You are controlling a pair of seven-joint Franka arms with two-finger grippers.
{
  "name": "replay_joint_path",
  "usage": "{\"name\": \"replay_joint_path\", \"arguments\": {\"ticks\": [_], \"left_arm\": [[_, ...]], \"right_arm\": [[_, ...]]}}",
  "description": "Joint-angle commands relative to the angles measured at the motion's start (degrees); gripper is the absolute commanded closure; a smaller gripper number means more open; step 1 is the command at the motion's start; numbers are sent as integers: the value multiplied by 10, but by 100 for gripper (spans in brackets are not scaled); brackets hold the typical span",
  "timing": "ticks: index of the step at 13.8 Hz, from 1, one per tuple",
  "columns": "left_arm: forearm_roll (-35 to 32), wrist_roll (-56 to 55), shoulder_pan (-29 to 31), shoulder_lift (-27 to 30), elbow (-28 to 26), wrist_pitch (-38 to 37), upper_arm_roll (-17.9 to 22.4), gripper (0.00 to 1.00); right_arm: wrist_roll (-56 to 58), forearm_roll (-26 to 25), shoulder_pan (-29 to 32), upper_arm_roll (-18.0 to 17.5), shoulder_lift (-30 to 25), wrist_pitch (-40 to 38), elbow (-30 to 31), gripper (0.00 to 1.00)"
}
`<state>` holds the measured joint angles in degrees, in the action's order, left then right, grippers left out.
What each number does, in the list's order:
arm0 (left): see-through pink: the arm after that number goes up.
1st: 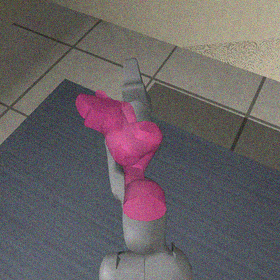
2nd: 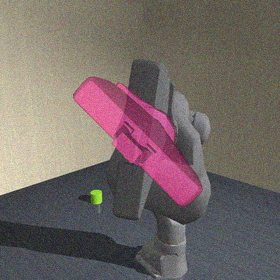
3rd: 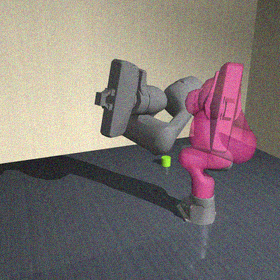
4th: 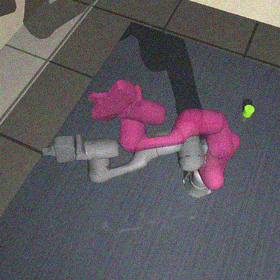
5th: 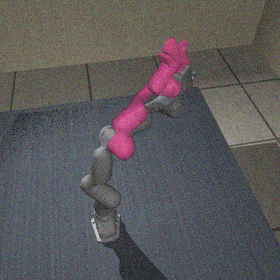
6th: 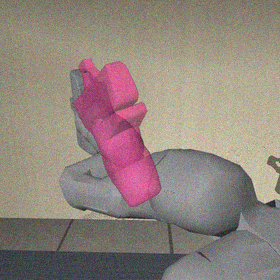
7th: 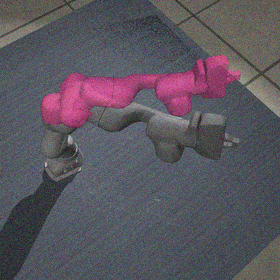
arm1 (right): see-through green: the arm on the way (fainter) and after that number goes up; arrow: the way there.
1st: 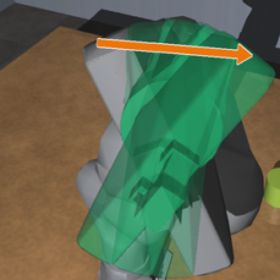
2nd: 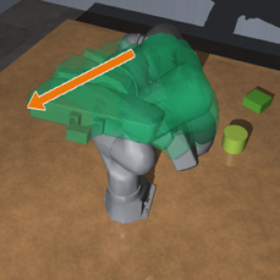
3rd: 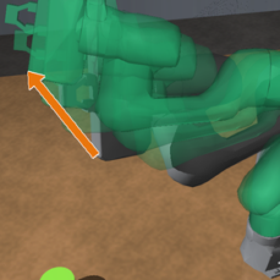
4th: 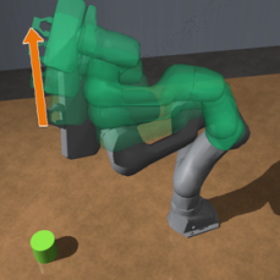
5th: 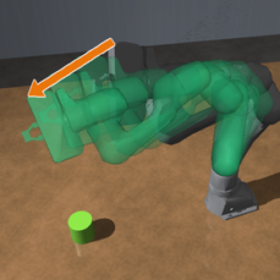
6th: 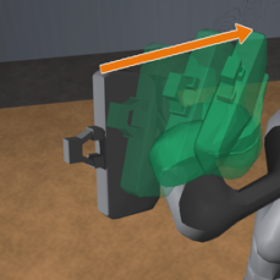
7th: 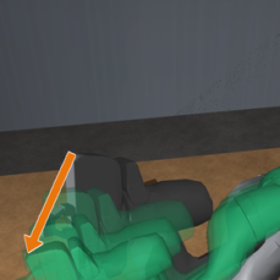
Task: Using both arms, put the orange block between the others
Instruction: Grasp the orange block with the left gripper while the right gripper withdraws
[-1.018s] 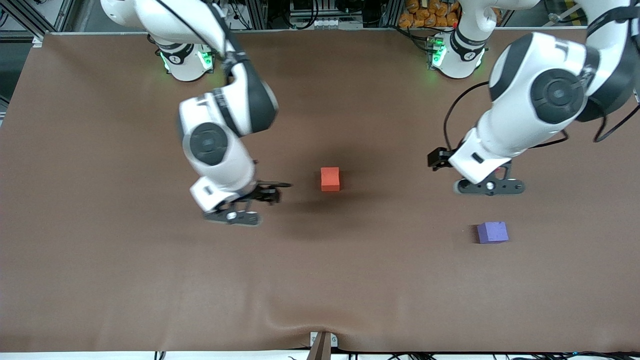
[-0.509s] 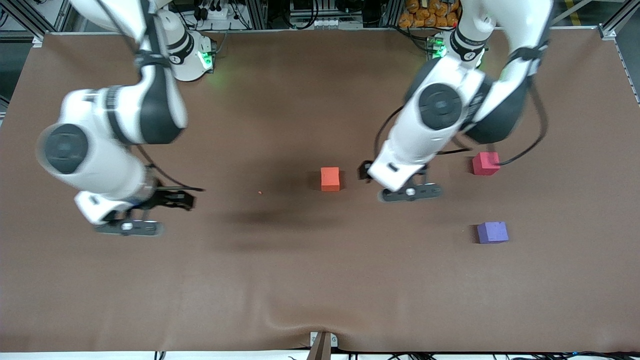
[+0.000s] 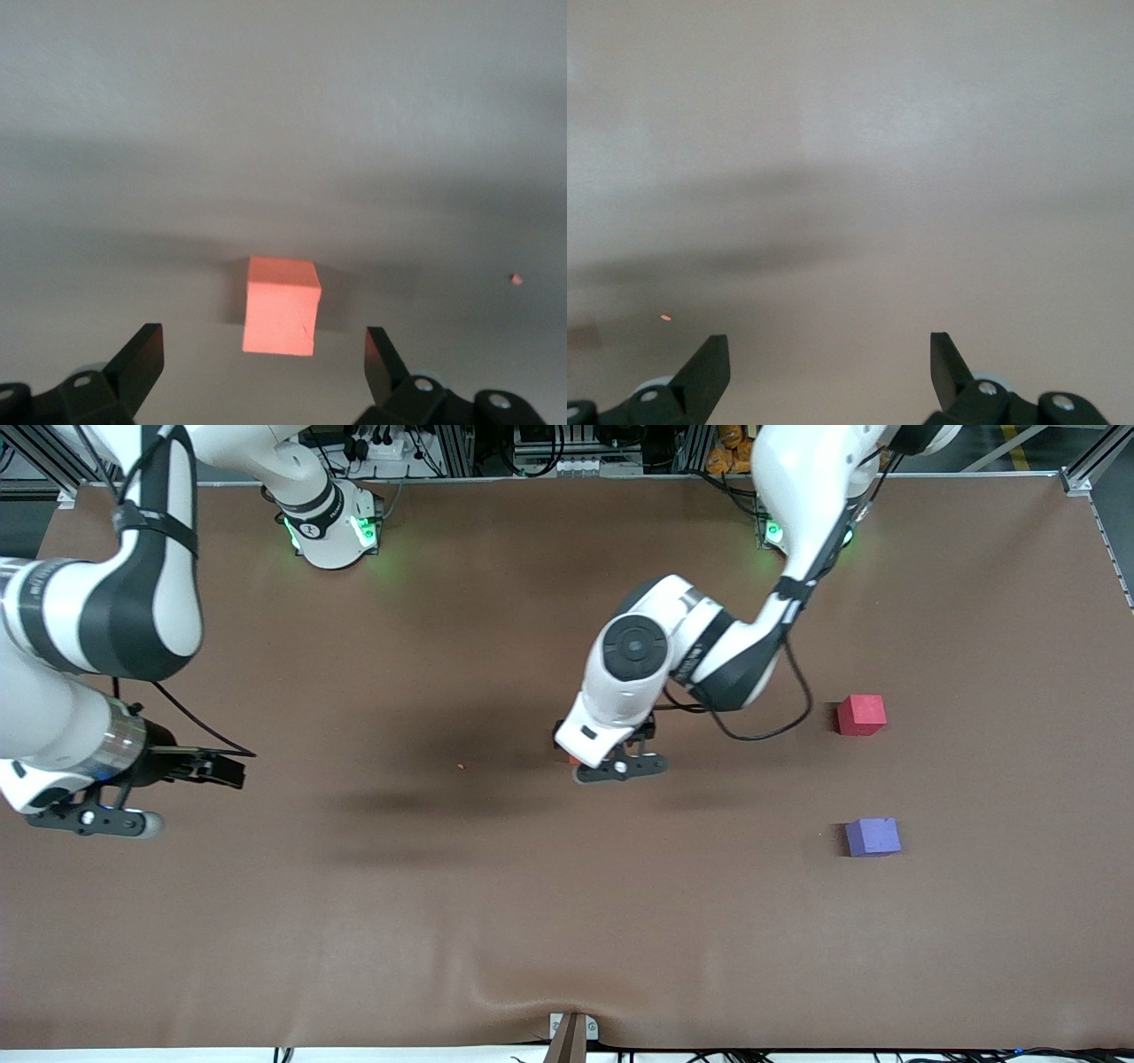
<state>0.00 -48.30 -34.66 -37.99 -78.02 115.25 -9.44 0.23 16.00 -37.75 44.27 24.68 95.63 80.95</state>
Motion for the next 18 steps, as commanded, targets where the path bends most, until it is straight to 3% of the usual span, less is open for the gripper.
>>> {"name": "replay_joint_path", "arguments": {"ticks": [1,9,14,17,18], "left_arm": [[-18,-9,-19,-16,14,-3,7,0],[-47,-9,-29,-24,-66,79,7,0],[-47,-19,-38,-51,-72,101,6,0],[-47,-19,-45,-67,-72,107,7,0],[-48,-15,-45,-67,-73,107,7,0]], "right_arm": [[32,7,-3,18,-23,-2,25,0],[25,7,-30,20,-28,-15,18,0],[25,6,-31,20,-48,-44,18,0],[25,3,-9,8,-77,-65,19,0],[25,3,14,-14,-87,-77,19,0]]}}
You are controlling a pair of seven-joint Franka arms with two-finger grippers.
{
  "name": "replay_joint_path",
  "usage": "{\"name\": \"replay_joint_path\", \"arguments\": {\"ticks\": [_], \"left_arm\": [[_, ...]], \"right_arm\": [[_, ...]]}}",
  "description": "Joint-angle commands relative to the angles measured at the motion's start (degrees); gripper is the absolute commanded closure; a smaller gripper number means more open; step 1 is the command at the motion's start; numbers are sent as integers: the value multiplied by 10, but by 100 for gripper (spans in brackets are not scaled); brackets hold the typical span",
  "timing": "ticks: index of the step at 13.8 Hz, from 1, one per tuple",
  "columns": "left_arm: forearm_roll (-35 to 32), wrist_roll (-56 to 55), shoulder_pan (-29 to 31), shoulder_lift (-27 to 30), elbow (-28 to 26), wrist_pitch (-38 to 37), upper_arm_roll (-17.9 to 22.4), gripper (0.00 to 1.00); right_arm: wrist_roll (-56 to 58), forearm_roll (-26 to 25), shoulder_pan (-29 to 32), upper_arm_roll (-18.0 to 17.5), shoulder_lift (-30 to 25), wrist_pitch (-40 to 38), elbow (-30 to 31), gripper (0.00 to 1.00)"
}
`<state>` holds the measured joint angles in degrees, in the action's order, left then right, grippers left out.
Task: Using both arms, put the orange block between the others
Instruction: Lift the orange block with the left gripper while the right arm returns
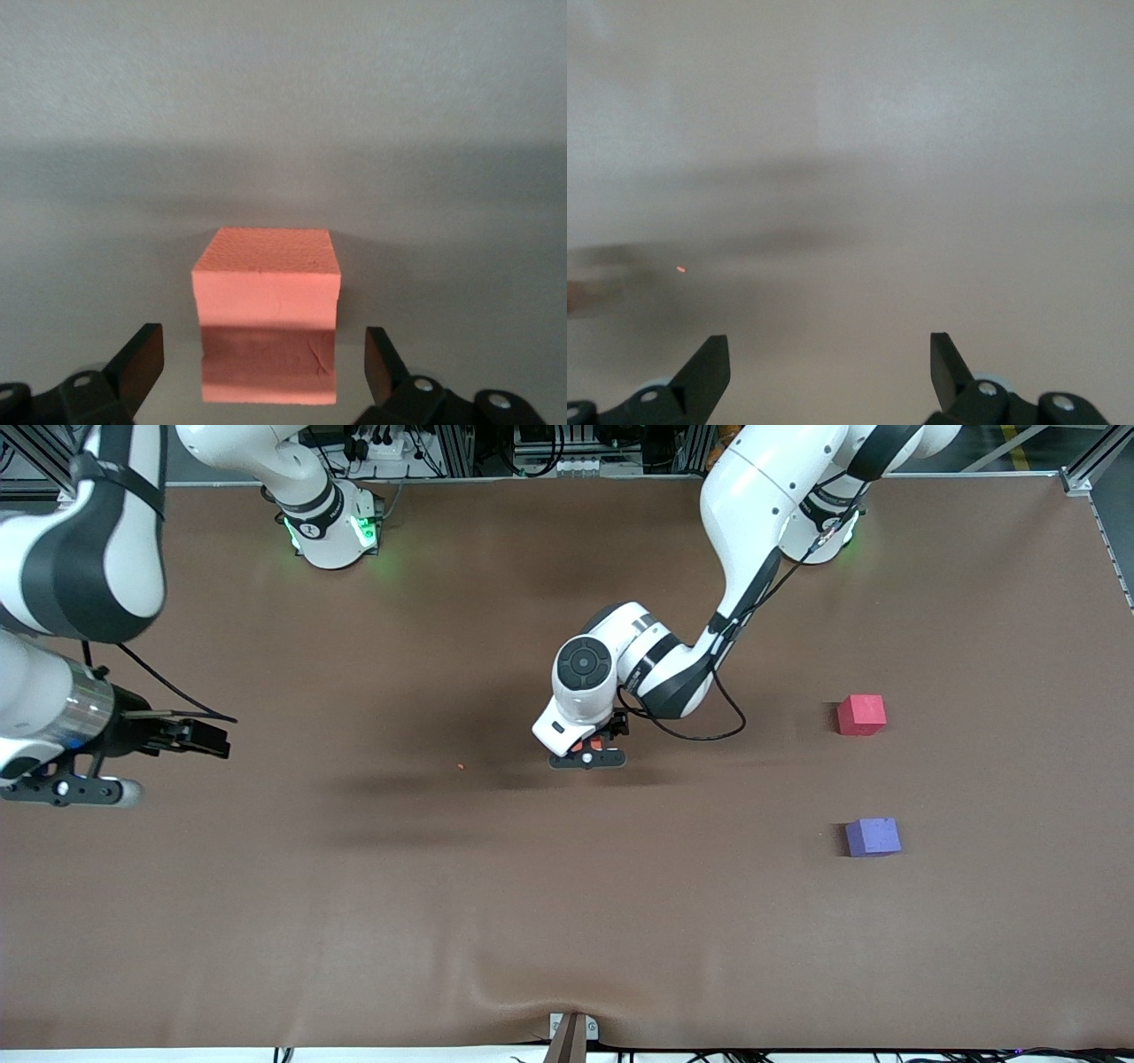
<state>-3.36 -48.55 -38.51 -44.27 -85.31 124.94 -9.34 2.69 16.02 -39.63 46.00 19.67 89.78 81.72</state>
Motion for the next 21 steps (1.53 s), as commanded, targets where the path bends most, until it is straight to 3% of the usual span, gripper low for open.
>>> {"name": "replay_joint_path", "arguments": {"ticks": [1,4,5,7,8,11,16,21], "left_arm": [[-19,-11,-3,-9,1,10,6,2],[-30,-11,-2,-19,4,16,6,26],[-29,-11,-2,-19,3,16,5,41],[-22,-18,0,-17,1,15,5,93],[-22,-18,9,-13,1,14,5,100],[-22,-8,46,6,2,-3,3,100],[-22,137,179,98,1,-129,-1,100],[-22,320,321,164,-66,-157,-1,100]], "right_arm": [[1,-7,78,-74,-51,-25,12,0],[-4,-78,227,-249,-96,-27,16,0],[-12,-93,263,-289,-111,-32,19,0],[-16,-103,321,-347,-140,-40,37,0],[-16,-111,344,-370,-158,-40,49,0],[-22,-123,407,-421,-218,-34,106,0],[-30,-135,474,-484,-223,-55,98,0],[-38,-166,475,-486,-221,-90,75,0]]}}
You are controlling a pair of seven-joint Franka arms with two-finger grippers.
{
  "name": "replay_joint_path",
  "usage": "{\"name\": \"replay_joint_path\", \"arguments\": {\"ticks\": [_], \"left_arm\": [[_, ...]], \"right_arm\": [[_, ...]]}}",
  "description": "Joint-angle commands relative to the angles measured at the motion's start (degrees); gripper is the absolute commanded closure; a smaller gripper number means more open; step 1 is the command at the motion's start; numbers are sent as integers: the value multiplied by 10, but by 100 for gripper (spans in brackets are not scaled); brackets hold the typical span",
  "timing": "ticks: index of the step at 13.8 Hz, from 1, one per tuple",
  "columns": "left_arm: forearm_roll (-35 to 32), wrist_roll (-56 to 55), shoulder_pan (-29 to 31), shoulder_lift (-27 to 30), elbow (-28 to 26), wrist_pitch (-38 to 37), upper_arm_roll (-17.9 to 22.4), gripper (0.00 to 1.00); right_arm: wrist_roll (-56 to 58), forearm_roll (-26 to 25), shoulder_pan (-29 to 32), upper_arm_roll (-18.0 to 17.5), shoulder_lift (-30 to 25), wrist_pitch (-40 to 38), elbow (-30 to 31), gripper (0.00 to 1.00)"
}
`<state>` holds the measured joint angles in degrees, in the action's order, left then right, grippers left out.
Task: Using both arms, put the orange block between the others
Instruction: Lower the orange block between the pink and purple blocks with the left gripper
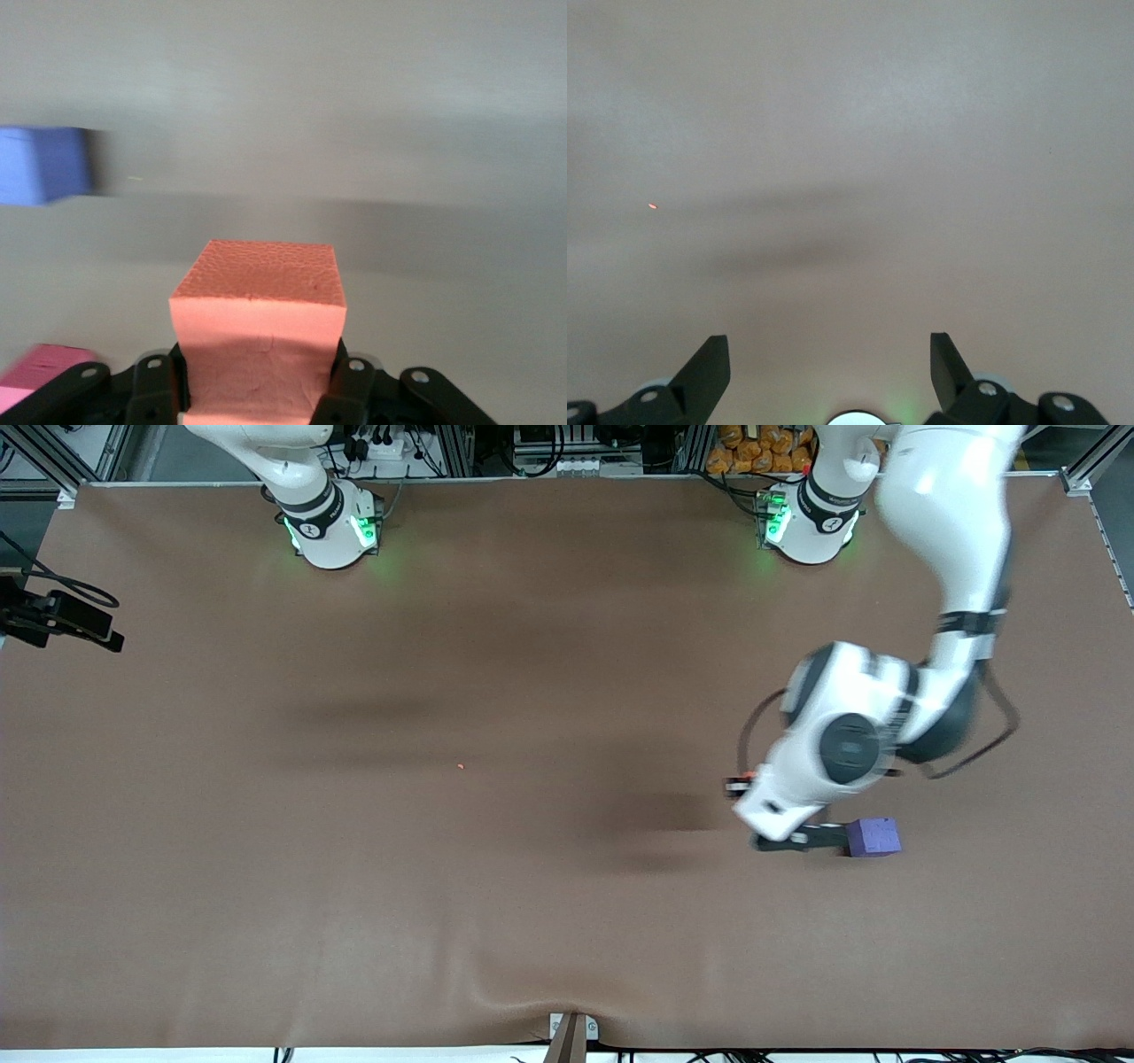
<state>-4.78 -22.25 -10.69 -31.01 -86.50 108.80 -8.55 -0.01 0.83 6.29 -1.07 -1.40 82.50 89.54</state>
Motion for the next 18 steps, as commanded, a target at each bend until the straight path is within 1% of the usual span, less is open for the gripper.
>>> {"name": "replay_joint_path", "arguments": {"ticks": [1,2,4,6,8,12,16,18], "left_arm": [[-8,91,72,33,-70,7,-9,100],[-13,121,101,35,-92,22,-9,100],[-15,190,142,46,-146,83,-8,100],[-15,235,174,42,-171,121,-9,100],[-15,237,175,41,-189,136,-8,100],[-27,237,177,42,-234,192,-4,100],[-28,237,197,56,-289,236,-2,100],[-27,230,197,67,-305,237,-2,100]], "right_arm": [[-11,-14,16,-15,-11,-22,-8,0],[-10,-15,17,-14,-10,-22,-15,0],[-9,-15,14,-14,-4,-24,-50,0],[-10,-15,6,-17,-4,-25,-52,0],[-9,-14,6,-16,-4,-31,-52,0],[-10,-13,0,-17,-4,-41,-52,0],[-10,-12,0,-16,-3,-41,-51,0],[-10,-9,0,-16,-2,-41,-51,0]]}}
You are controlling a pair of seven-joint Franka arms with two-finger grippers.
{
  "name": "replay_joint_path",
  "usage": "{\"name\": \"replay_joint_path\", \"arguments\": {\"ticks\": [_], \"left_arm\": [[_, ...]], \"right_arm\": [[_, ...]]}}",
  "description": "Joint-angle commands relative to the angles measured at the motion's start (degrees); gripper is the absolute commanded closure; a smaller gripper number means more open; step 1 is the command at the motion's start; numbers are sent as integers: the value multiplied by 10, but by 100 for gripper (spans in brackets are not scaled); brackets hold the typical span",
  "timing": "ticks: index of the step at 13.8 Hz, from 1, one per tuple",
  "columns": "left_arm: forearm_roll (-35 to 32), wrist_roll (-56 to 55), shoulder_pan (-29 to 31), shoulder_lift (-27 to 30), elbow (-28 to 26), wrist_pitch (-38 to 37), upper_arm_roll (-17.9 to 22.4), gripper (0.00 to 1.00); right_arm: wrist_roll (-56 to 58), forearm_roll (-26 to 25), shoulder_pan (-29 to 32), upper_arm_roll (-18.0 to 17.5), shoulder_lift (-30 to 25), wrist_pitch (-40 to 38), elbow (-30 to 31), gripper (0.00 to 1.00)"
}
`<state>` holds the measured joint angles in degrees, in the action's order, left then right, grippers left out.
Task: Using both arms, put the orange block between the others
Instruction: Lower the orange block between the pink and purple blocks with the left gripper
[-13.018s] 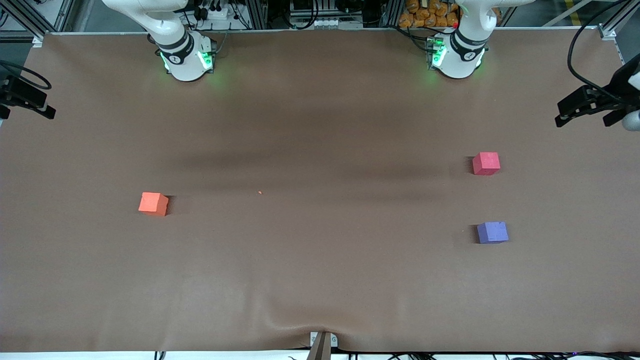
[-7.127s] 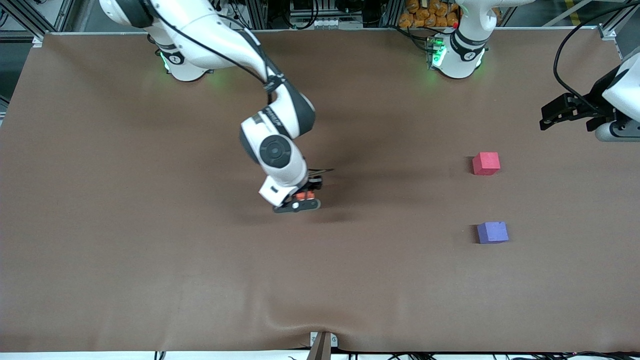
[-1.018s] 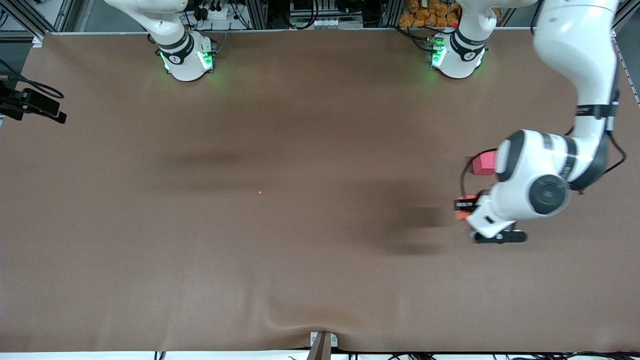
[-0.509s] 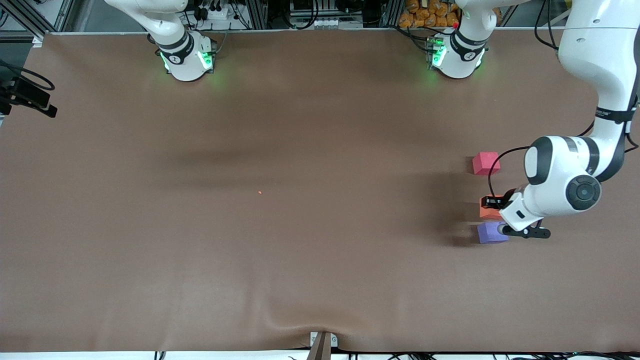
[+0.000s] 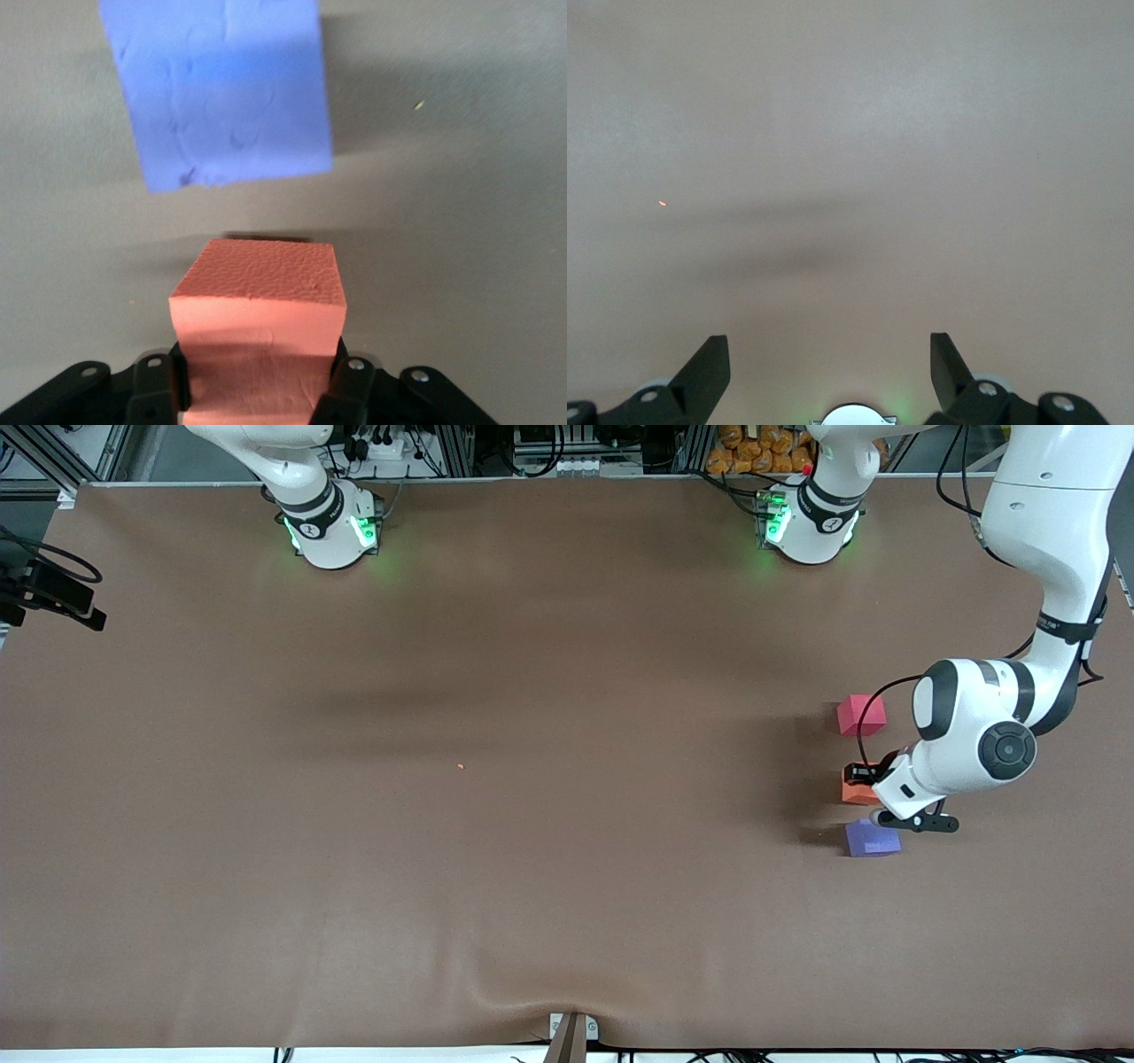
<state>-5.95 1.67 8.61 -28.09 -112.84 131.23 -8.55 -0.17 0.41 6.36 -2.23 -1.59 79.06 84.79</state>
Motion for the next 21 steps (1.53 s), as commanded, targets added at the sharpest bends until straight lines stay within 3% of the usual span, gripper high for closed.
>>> {"name": "replay_joint_path", "arguments": {"ticks": [1,15,16,17,18,19,21], "left_arm": [[-16,-10,8,44,-48,13,-2,100],[-15,-11,15,9,-56,88,-1,98],[-16,-12,15,8,-56,88,-1,87],[-16,-12,15,8,-56,88,-1,60],[-15,-12,15,8,-56,87,-1,8],[-16,-11,15,8,-56,86,-1,0],[-16,-12,15,17,-55,78,-2,0]], "right_arm": [[-9,-4,0,-4,0,-7,-3,0],[-9,-3,1,-4,0,-6,-4,0],[-9,-3,1,-4,0,-6,-4,0],[-9,-3,1,-4,0,-6,-4,0],[-9,-3,1,-4,0,-6,-4,0],[-9,-3,1,-4,0,-5,-4,0],[-9,-3,1,-4,0,-5,-4,0]]}}
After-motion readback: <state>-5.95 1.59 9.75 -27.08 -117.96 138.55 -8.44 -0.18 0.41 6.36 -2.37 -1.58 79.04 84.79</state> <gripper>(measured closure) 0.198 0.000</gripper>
